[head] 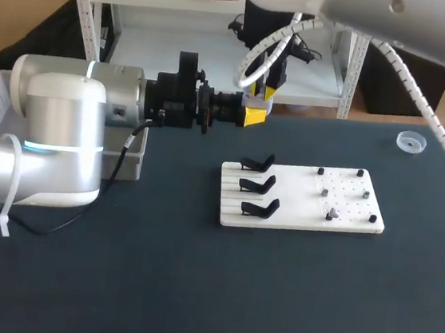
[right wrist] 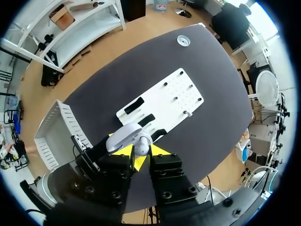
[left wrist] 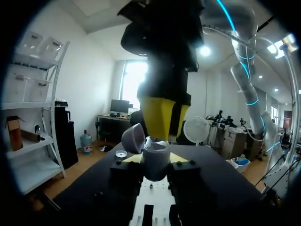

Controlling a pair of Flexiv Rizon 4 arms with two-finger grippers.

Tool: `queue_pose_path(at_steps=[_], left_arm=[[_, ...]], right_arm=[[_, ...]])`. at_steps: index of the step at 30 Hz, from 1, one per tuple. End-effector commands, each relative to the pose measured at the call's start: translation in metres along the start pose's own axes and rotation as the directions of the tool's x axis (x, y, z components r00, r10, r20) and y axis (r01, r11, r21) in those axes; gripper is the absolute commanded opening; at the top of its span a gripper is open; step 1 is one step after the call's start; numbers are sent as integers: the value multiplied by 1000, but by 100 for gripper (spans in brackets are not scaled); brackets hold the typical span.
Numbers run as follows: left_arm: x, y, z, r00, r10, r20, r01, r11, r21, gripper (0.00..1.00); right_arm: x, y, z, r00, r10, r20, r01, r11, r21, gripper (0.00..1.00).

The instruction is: Pick up each earbud case from the left stands, insert the matching earbuds, close the lid, and place the case in the box.

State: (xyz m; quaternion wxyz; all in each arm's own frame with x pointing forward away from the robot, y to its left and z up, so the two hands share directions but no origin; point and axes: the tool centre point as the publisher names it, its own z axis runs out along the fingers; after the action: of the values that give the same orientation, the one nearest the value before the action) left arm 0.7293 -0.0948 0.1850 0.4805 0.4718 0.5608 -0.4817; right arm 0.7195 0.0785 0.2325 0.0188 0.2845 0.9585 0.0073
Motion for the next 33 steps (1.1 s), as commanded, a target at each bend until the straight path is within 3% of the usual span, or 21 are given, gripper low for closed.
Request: queue_pose_path(at_steps=[1, 2, 4, 5, 11, 13, 19, 23, 24, 26, 29, 30, 31, 33], left_arm=[[1, -2, 0, 1000, 1, 2, -1, 1000, -6, 0], [1, -2, 0, 1000, 1, 2, -1, 1000, -6, 0], [1, -2, 0, 1000, 1, 2, -1, 1000, -6, 0], [1, -2, 0, 1000, 1, 2, -1, 1000, -6, 0], [1, -2, 0, 1000, 1, 2, -1, 1000, -6, 0], [1, -2, 0, 1000, 1, 2, -1, 1000, -6, 0], [1, -2, 0, 1000, 1, 2, -1, 1000, -6, 0], [1, -2, 0, 1000, 1, 2, -1, 1000, -6, 0], [1, -2, 0, 1000, 1, 2, -1, 1000, -6, 0], [1, -2, 0, 1000, 1, 2, -1, 1000, -6, 0], [1, -2, 0, 1000, 1, 2, -1, 1000, -6, 0], [1, -2, 0, 1000, 1, 2, -1, 1000, -6, 0], [1, -2, 0, 1000, 1, 2, -1, 1000, -6, 0], [1, -2, 0, 1000, 1, 2, -1, 1000, -6, 0]], right_arm=[[0, 0, 3, 1000, 2, -4, -2, 1000, 3, 0], [0, 0, 3, 1000, 1, -5, -1, 1000, 3, 0], [1, 0, 4, 1000, 1, -7, -1, 1000, 2, 19], [2, 0, 4, 1000, -1, -7, 1, 1000, 3, 23], [8, -5, -4, 1000, -12, 5, 12, 1000, 1, 39], [13, -12, -13, 1000, -12, 8, 12, 1000, -20, 40], [30, -55, -25, 999, 9, 38, 1, 965, -260, 42], [41, -82, -14, 989, -18, 144, 73, 917, -391, 49], [44, -87, -12, 984, -27, 174, 95, 914, -395, 55], [47, -96, -5, 980, -20, 199, 101, 908, -408, 46], [54, -107, -2, 967, -26, 252, 129, 906, -403, 45], [55, -111, 0, 963, -25, 268, 131, 913, -385, 50], [55, -115, 3, 965, -15, 262, 115, 922, -370, 97], [55, -115, 3, 965, -15, 262, 115, 922, -370, 100]])
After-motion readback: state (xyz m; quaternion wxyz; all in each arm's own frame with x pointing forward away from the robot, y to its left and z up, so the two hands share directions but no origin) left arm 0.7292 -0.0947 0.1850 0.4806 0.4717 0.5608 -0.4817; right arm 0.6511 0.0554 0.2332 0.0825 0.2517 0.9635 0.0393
